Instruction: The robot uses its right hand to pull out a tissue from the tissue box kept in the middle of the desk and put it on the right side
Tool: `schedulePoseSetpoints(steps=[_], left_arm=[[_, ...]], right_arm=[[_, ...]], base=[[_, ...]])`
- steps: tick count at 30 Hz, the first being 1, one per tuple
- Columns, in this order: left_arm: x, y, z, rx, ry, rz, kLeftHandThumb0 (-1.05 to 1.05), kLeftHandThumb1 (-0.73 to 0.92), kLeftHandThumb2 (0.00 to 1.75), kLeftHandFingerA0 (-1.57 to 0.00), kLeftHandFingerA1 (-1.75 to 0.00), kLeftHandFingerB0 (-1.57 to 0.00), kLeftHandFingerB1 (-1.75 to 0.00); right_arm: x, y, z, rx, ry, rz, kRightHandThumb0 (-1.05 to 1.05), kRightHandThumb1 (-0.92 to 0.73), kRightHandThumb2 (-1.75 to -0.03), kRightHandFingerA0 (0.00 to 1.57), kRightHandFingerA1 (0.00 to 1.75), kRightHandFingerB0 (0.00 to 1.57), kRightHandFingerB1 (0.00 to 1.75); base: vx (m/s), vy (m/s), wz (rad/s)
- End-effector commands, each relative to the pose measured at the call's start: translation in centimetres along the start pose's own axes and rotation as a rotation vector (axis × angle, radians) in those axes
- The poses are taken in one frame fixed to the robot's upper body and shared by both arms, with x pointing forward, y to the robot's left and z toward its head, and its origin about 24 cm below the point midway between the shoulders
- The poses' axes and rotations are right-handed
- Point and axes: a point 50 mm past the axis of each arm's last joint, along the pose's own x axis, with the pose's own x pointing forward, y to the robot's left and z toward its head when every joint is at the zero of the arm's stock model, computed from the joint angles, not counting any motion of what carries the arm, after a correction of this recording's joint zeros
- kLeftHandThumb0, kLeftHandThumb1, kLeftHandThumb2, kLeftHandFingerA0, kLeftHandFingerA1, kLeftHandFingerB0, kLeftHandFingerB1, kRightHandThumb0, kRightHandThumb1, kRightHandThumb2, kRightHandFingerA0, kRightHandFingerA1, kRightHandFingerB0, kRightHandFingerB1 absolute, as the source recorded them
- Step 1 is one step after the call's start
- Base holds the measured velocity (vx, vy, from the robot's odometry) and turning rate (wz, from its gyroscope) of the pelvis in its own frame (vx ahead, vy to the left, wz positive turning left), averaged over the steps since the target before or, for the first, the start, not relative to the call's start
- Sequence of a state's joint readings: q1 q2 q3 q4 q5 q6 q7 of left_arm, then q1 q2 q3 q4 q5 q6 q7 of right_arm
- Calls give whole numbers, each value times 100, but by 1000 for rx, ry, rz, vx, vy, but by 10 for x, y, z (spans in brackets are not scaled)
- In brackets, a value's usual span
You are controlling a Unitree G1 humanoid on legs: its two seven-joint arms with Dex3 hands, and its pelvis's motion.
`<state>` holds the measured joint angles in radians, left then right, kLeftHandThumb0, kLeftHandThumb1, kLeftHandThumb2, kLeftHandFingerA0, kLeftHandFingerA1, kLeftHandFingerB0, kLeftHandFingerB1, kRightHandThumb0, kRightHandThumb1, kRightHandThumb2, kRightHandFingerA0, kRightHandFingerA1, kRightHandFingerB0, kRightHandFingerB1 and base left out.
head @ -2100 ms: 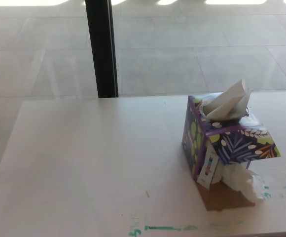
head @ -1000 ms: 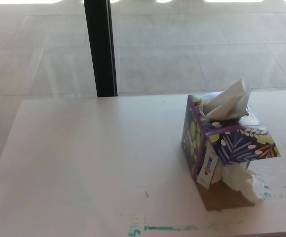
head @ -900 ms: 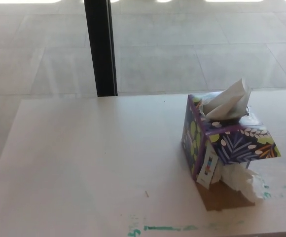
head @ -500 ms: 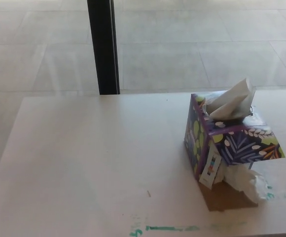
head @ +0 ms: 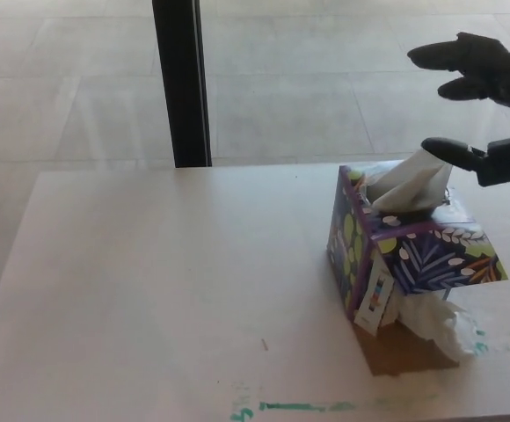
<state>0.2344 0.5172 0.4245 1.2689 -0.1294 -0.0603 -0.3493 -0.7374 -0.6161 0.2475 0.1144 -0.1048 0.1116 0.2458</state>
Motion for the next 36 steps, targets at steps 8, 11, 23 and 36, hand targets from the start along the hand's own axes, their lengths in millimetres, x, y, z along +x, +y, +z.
schedulePoseSetpoints(steps=[8,11,23,36], left_arm=[[-4,8,-5,4,-3,15,-82,92,70,-61,-52,-49,-45],[-5,10,-5,13,-6,12,-83,92,71,-60,-52,-48,-44],[-6,12,-5,17,-11,4,-84,92,72,-57,-49,-46,-43],[-7,12,-6,23,-7,8,-82,92,72,-57,-48,-45,-42]], right_arm=[[8,-13,-6,-468,219,216,-85,-52,-87,0,9,18,41],[11,-12,-6,-488,236,252,-75,-48,-87,1,22,17,43],[24,-1,-17,-552,200,357,-60,-65,-60,43,54,35,33],[35,0,-21,-558,198,286,-58,-53,-87,52,68,30,47]], base=[[0,0,0],[0,0,0],[0,0,0],[0,0,0]])
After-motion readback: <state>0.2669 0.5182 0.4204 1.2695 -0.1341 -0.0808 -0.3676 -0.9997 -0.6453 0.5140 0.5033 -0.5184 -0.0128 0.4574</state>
